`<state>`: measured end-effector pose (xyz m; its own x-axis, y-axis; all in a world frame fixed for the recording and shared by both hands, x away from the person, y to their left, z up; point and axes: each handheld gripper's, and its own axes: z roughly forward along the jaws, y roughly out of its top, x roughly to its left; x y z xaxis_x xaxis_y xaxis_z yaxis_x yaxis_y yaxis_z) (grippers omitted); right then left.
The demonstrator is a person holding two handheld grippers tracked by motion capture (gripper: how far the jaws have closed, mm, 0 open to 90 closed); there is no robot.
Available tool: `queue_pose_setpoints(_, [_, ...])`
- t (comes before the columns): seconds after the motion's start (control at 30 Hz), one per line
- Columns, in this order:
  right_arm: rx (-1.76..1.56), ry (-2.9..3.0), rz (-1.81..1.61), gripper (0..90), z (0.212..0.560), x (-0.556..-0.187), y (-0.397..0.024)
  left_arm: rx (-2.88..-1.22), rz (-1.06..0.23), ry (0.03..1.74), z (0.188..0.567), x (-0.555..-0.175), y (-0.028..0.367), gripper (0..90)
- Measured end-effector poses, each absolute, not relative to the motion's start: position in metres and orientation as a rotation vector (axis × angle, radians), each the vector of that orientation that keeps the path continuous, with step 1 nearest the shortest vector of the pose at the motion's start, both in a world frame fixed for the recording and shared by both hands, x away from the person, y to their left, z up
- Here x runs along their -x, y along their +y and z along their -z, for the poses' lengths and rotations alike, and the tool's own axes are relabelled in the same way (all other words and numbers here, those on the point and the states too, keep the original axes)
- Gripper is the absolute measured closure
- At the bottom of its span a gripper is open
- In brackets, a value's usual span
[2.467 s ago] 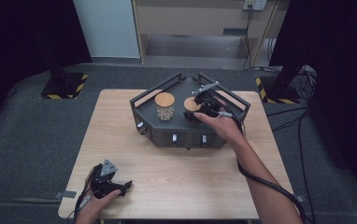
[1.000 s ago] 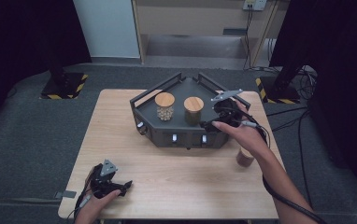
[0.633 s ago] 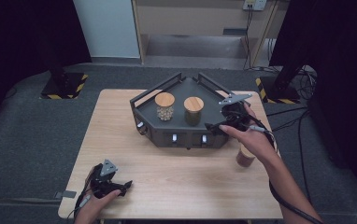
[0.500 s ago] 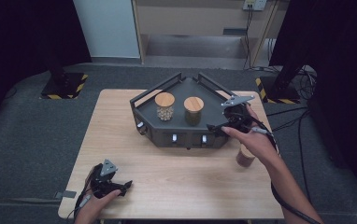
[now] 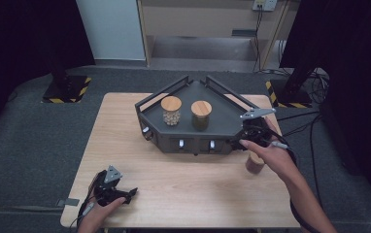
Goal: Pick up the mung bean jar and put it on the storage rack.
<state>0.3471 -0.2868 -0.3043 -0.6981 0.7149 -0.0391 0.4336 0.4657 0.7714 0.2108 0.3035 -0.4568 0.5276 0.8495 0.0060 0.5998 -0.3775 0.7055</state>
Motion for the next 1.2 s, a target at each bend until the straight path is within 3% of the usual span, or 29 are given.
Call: queue_pose_setpoints(1.2, [-1.121, 2.297, -1.06, 3.3, 0.342, -0.316, -0.353, -2.11, -0.493, 1.175, 0.457, -0.211, 0.303, 0.0])
